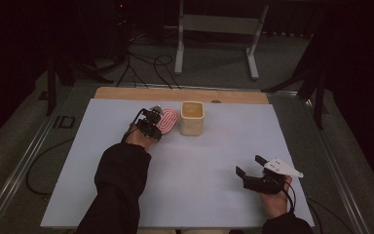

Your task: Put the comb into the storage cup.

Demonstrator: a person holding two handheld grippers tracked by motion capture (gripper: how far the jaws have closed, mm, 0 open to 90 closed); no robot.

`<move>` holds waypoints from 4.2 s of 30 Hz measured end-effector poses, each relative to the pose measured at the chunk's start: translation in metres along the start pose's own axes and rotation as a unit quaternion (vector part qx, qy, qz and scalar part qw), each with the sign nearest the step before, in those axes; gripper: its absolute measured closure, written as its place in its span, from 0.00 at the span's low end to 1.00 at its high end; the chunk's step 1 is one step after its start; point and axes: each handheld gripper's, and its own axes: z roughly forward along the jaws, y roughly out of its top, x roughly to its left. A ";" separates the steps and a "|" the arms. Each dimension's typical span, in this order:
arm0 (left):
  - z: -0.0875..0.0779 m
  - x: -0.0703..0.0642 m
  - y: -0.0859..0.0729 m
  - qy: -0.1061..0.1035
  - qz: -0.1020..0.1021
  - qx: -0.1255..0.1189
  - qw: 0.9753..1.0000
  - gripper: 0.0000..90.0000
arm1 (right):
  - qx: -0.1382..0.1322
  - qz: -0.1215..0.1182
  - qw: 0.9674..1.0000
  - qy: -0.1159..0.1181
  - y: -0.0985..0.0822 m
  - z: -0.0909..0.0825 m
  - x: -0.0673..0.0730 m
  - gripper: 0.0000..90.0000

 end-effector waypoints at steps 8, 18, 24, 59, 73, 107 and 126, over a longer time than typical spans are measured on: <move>-0.014 0.001 -0.005 -0.007 0.004 -0.025 1.000 0.78 | 0.001 -0.001 1.000 0.001 0.000 0.000 0.000 0.10; -0.034 0.005 -0.017 -0.007 0.004 -0.067 0.998 0.78 | 0.002 0.000 1.000 0.006 0.000 0.001 0.000 0.10; -0.045 0.008 -0.028 -0.010 0.007 -0.090 0.996 0.78 | -0.004 -0.010 1.000 0.011 0.000 0.001 0.002 0.10; -0.060 0.008 -0.115 -0.046 0.057 -0.204 0.976 0.78 | -0.003 -0.013 1.000 0.016 0.000 0.002 0.005 0.10; -0.067 0.012 -0.140 -0.061 0.070 -0.243 0.966 0.78 | 0.005 -0.014 1.000 0.020 0.000 0.004 0.007 0.10; -0.074 -0.016 -0.141 -0.058 0.090 -0.317 0.942 0.78 | -0.002 -0.023 0.997 0.074 0.035 0.015 0.030 0.10; -0.072 -0.028 -0.140 -0.052 0.097 -0.318 0.942 0.78 | 0.004 -0.051 0.992 0.116 0.065 0.041 0.058 0.10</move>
